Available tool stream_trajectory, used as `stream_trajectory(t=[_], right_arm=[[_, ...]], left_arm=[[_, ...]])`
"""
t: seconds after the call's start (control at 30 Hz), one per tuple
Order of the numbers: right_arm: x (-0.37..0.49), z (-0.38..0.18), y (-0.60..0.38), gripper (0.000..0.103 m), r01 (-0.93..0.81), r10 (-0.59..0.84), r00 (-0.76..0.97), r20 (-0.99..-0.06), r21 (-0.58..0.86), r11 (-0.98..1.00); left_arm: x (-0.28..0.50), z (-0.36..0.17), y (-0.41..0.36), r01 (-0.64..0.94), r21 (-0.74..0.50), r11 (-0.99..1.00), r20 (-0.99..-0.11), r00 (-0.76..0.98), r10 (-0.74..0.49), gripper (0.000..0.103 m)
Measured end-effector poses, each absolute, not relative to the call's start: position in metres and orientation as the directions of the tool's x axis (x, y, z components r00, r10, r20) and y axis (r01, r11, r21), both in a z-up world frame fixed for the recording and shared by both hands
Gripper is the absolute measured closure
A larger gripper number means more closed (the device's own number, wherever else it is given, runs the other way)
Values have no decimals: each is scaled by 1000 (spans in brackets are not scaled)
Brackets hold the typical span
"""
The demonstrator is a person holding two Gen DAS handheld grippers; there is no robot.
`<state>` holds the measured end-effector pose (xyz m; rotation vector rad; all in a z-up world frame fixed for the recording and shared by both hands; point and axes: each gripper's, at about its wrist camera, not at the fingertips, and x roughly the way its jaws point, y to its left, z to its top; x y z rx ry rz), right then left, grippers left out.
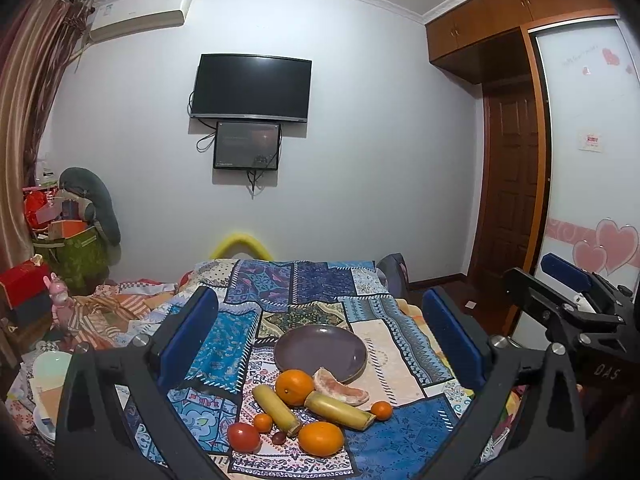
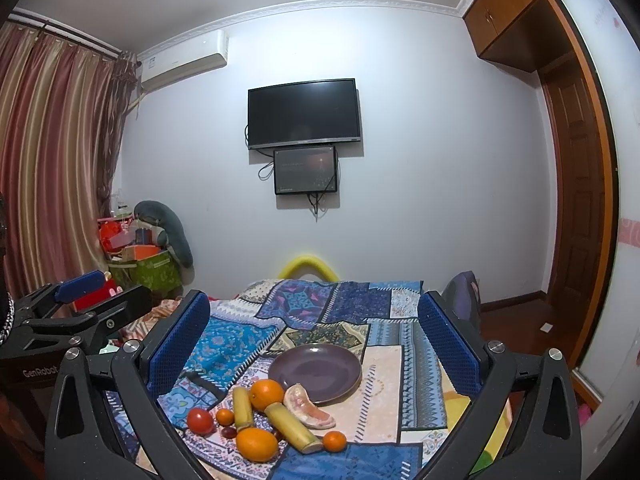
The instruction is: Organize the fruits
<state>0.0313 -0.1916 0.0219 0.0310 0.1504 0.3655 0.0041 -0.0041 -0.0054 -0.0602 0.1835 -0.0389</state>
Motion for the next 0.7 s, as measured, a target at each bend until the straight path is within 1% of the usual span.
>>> stream_trajectory(t=[0.7], right_arm=[[31,21,-192,0,-354,359,923,-139,59,933]], left_arm=[[5,-7,-5,38,-62,997,-187,981,-49,0]])
